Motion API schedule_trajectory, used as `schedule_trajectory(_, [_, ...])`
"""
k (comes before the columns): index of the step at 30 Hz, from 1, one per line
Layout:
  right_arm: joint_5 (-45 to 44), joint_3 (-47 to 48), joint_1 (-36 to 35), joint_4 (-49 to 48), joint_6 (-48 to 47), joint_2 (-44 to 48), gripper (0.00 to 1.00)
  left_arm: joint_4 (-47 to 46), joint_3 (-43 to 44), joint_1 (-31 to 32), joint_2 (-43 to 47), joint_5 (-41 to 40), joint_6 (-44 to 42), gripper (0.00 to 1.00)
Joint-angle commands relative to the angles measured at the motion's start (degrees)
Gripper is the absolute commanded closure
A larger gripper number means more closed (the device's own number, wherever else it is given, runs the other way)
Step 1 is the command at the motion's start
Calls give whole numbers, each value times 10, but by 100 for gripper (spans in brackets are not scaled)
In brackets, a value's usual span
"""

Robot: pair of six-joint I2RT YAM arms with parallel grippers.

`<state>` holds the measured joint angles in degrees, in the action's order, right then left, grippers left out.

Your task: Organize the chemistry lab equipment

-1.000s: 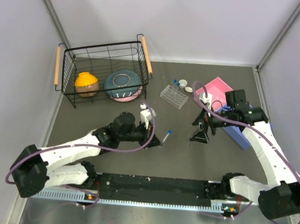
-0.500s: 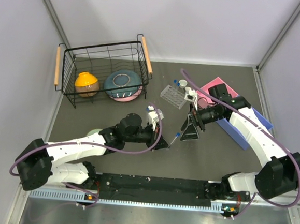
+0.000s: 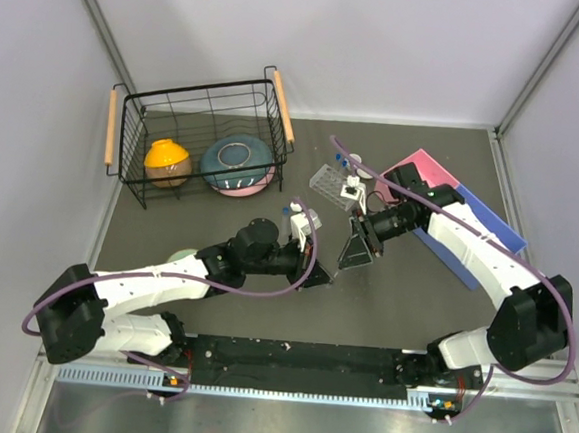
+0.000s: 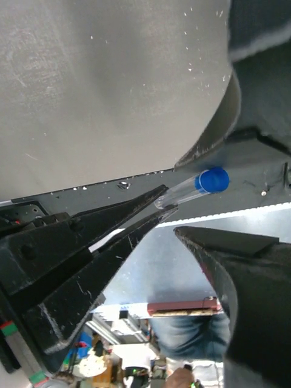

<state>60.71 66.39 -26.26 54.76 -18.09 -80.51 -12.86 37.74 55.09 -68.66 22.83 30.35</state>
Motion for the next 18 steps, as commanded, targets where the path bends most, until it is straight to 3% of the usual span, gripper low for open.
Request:
schedule_trajectory(1, [-1,13,-11,-11,9,-7,75,-16,20,3,6,-17,-5,100])
schedule_trajectory(4, [-1,16,-11,-9,9,-12,89,-12,20,3,6,-24,-5,100])
schedule_trajectory(6, [-2,21,-12,-8,6,-13,92,-6,19,3,10,-41,-3,100])
schedule_trajectory(8, [-9,26,-12,-7,4,-14,93,2,16,3,24,-57,-3,88])
schedule_trajectory(10, [-21,37,-11,-6,4,-19,93,9,7,3,37,-83,-2,71])
schedule_trajectory(11, [-27,43,-11,-5,4,-23,93,19,4,3,53,-92,-4,52])
schedule_trajectory(14, [-63,72,-5,-4,-6,-43,93,56,-8,2,91,-149,-13,35])
schedule_trajectory(18, [-105,138,24,-4,-16,-90,92,126,-22,2,147,-262,-13,27])
